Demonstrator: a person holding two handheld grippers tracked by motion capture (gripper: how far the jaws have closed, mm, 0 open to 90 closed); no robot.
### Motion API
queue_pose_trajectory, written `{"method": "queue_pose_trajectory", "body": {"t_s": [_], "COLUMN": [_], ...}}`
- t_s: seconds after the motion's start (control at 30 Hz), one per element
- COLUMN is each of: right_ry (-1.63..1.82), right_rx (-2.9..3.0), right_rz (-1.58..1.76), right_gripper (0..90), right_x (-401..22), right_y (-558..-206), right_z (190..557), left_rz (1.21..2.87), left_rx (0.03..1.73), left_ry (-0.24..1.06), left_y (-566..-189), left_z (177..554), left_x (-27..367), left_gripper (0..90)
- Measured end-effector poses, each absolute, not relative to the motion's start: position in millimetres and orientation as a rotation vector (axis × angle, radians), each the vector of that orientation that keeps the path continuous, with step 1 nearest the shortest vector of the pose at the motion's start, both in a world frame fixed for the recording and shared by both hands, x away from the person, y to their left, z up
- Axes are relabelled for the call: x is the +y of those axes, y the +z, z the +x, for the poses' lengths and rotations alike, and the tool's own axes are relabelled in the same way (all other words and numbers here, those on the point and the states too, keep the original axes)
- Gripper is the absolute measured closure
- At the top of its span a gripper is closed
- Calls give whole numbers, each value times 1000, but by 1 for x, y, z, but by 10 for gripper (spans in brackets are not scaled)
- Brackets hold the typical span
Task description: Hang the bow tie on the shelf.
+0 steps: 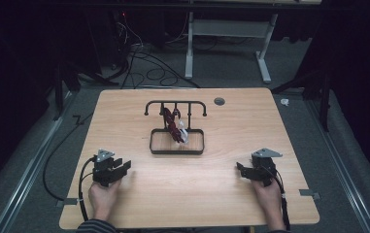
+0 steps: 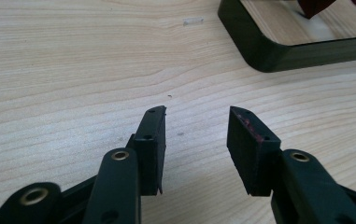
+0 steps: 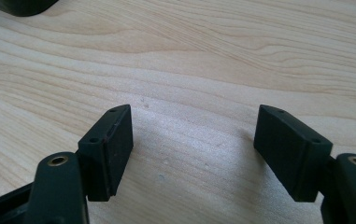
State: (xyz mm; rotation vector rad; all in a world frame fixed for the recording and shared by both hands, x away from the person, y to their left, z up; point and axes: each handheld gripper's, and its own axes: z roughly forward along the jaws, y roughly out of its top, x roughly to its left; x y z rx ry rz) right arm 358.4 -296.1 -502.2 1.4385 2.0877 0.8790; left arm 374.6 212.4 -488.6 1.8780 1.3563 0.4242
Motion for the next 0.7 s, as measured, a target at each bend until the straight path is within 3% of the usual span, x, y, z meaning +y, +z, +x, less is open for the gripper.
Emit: {"method": "queue_pose_trajectory", "body": {"t_s": [0.7], "right_ry": [879], "right_rx": [2088], "right_rz": [1439], "right_gripper": [296], "right_x": [-296], "right_y": [-502], "right_z": [358], "left_rz": [1932], "left_rx": [1361], "left_ry": [482], "left_y": [-502], "left_z": [385], "left_x": [206], "left_gripper": [551]}}
